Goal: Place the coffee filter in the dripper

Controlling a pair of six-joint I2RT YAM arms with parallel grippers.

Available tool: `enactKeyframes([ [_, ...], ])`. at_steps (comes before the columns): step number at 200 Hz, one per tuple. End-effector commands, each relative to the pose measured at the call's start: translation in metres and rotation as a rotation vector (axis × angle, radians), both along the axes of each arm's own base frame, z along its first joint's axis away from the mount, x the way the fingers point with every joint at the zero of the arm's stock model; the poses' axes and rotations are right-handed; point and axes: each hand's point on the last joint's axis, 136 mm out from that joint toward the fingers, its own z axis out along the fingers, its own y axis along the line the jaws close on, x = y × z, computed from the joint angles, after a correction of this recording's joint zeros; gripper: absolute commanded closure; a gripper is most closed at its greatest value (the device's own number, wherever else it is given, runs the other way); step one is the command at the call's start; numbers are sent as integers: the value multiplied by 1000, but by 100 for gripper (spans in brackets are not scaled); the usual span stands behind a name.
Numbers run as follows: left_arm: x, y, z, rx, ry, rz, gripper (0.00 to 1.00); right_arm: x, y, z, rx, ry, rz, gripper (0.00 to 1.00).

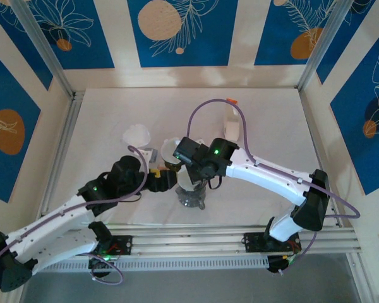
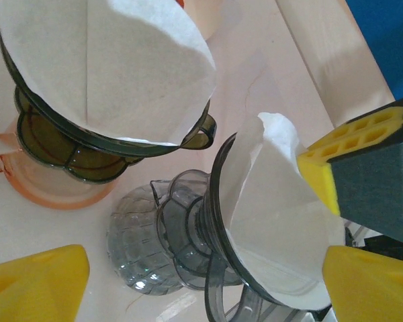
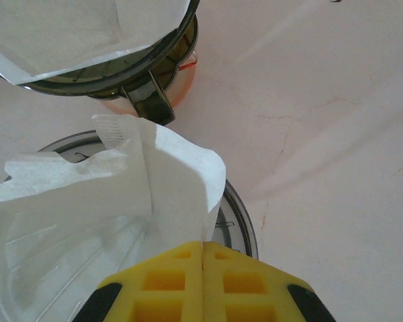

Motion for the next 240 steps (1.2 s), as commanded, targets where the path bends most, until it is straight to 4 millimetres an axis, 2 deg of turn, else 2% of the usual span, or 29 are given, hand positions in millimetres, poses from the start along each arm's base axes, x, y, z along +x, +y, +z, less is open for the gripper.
enactKeyframes([
  [1, 6, -9, 11, -29, -21, -17, 13, 1, -3, -1, -27, -13, -1, 100],
  [84, 13, -14, -10, 28, 7, -14, 11, 0, -2, 0, -19, -17, 3, 100],
  [114, 12, -14, -16, 47, 21, -19, 20, -1, -1, 0, -14, -18, 1, 100],
  [132, 11, -13, -20, 57, 27, -22, 22, 1, -2, 4, -10, -30, -5, 100],
  [149, 11, -13, -20, 59, 28, -26, 22, 3, -8, 16, 3, -67, -21, 89],
  [167, 11, -13, -20, 59, 27, -26, 22, 5, -12, 28, 36, -101, -30, 61],
  [179, 10, -14, -20, 57, 28, -30, 22, 4, -17, 34, 46, -110, -39, 50],
  [207, 10, -15, -20, 51, 29, -35, 21, 0, -21, 27, 46, -73, -36, 42],
  [240, 10, -16, -21, 49, 36, -38, 20, -10, -26, 7, 17, -11, -42, 42],
])
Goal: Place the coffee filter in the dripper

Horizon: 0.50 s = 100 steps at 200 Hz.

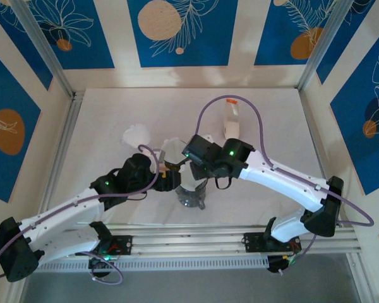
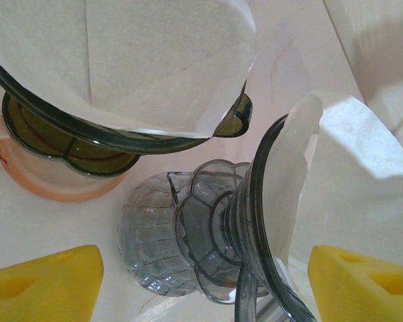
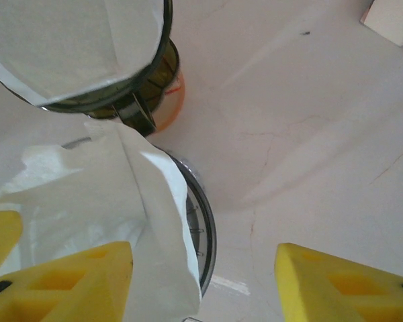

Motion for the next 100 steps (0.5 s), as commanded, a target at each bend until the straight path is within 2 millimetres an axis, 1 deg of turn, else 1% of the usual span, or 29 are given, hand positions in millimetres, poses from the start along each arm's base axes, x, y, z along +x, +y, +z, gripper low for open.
enactKeyframes([
  [1, 2, -5, 9, -28, -14, -19, 20, -9, -10, -19, -37, 63, -24, 42],
  [40, 1, -5, 6, -25, -7, -22, 20, -14, -20, -35, -37, 76, -63, 43],
  [65, 0, -4, 4, -21, -3, -21, 20, -13, -22, -40, -47, 81, -76, 43],
  [83, 0, -3, 3, -19, -1, -18, 19, -11, -23, -36, -40, 69, -80, 42],
  [100, -1, -3, 4, -20, -1, -19, 18, -8, -16, -23, 7, 41, -62, 40],
])
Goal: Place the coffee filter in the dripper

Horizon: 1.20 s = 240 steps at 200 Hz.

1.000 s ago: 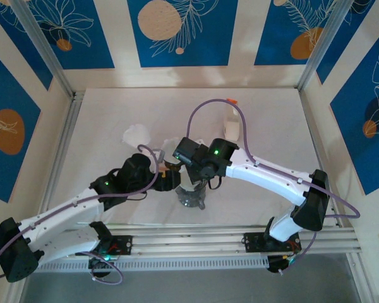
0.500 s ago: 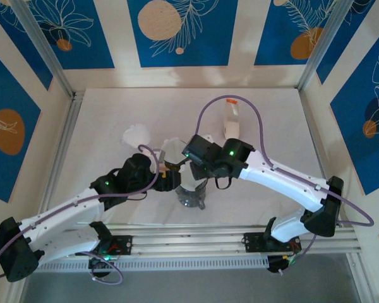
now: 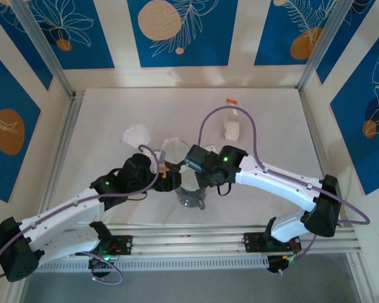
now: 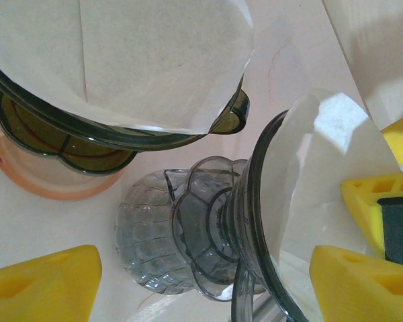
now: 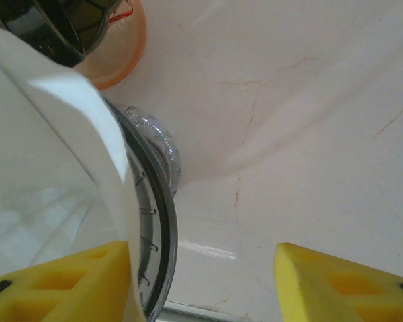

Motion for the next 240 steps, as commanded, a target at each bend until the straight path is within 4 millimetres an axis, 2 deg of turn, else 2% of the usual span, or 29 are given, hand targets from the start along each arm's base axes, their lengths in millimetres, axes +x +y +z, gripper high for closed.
enactKeyframes([
  [1, 0, -2, 4, -16, -6, -11, 18, 4, 4, 22, 83, -43, -10, 40],
  [26, 0, -1, 4, -17, -9, -10, 18, 8, 13, 43, 163, -89, 3, 36],
  [40, 0, -1, 3, -17, -8, -9, 18, 10, 19, 46, 187, -81, 15, 34],
  [64, 0, -1, 4, -19, -8, -11, 18, 9, 27, 33, 183, -7, 22, 33],
  [122, 0, -3, 4, -24, -8, -17, 18, 15, 26, 2, 97, 84, 17, 31],
  [240, -1, -4, 2, -26, -4, -22, 18, 16, 26, -34, 48, 164, 23, 30],
])
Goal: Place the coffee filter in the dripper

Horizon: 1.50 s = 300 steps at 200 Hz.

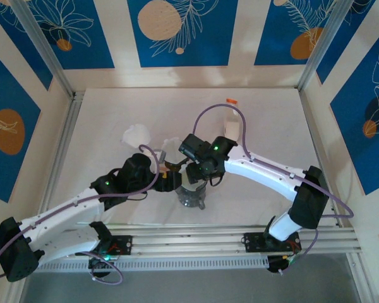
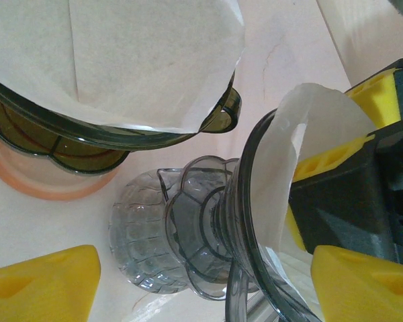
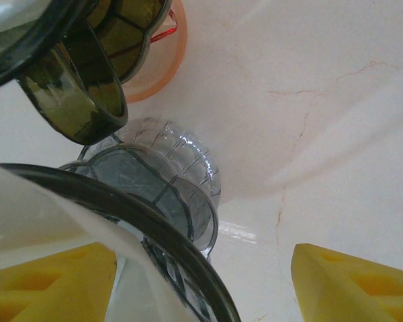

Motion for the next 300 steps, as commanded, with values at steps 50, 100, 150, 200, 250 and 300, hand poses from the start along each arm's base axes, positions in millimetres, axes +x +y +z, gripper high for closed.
enactKeyframes([
  [50, 0, -2, 0, -20, -3, -11, 18, -3, -3, -25, -32, 42, 2, 30],
  [100, 0, -3, 2, -28, -5, -12, 15, -3, -3, -33, -42, 47, 3, 31],
  [150, 2, -2, -4, -9, 5, -2, 14, -4, -3, -32, -38, 44, 4, 31],
  [200, 4, -2, -11, 10, 20, 7, 14, -5, -2, -29, -35, 37, 6, 31],
  [250, 3, 0, -12, 18, 25, 6, 20, -1, -2, -18, -16, 5, 1, 31],
  [300, 2, 0, -14, 20, 31, 5, 22, 0, -2, 5, 27, -42, -4, 30],
])
